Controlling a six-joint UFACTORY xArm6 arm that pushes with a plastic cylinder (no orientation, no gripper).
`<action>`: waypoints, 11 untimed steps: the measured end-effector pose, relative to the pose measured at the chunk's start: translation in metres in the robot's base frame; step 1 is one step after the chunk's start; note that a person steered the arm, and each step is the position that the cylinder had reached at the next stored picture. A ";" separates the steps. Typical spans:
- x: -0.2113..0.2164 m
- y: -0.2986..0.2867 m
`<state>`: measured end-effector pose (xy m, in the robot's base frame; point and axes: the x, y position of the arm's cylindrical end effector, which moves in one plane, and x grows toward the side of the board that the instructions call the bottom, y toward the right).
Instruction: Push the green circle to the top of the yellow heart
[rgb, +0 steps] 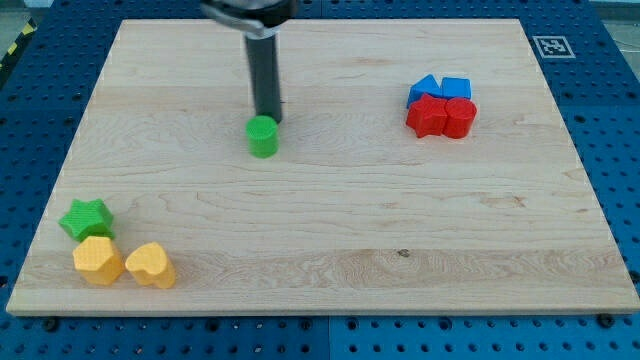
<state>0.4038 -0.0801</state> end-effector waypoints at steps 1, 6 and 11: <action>0.050 -0.011; 0.085 -0.013; 0.137 -0.059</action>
